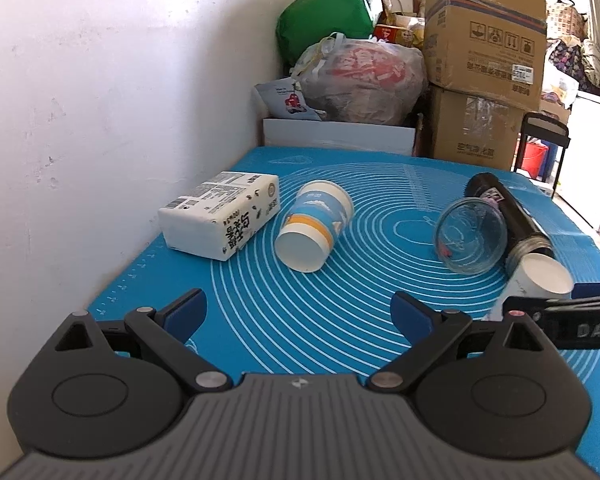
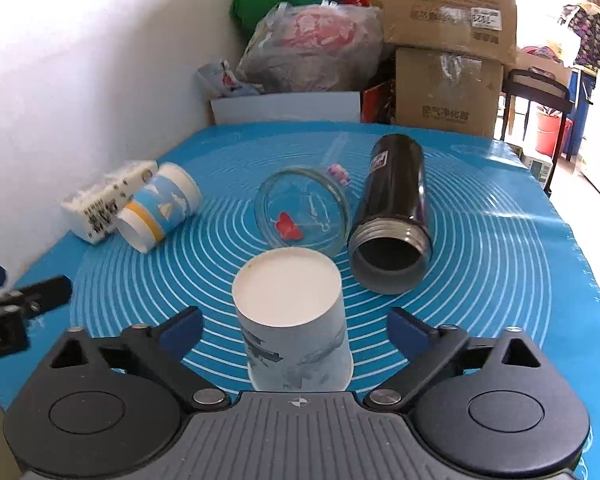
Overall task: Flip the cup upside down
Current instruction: 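Turn the cup rim-down with the right gripper and lower it onto the mat, then open the right gripper and pull it back from the cup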
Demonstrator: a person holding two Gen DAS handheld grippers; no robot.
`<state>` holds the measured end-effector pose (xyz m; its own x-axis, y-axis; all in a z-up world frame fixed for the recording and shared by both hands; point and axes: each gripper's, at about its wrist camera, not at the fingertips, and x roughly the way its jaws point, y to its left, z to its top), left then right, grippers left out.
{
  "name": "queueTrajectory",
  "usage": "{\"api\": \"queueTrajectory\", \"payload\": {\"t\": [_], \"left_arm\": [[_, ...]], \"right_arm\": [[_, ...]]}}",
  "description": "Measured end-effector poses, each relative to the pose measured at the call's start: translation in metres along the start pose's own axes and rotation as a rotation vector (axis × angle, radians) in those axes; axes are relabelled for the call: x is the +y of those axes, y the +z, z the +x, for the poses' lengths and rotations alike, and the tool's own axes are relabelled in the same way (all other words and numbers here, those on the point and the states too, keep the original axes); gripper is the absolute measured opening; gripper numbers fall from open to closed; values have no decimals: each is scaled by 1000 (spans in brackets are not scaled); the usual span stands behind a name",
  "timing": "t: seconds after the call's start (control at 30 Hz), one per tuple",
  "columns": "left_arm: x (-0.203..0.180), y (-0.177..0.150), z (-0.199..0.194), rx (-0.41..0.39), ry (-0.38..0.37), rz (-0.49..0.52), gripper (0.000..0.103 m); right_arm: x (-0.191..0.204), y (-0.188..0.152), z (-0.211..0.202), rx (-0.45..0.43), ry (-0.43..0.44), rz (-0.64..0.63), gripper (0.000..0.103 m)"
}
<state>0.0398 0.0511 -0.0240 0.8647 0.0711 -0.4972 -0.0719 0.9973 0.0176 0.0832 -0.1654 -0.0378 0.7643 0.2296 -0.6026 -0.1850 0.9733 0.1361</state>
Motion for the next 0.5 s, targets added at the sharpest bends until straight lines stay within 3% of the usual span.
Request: {"api": "queueTrajectory", "payload": {"t": [0.5], "left_arm": [[-16, -14, -51, -8, -61, 47, 97]], "right_arm": [[-14, -37, -99, -61, -57, 46, 103]]}}
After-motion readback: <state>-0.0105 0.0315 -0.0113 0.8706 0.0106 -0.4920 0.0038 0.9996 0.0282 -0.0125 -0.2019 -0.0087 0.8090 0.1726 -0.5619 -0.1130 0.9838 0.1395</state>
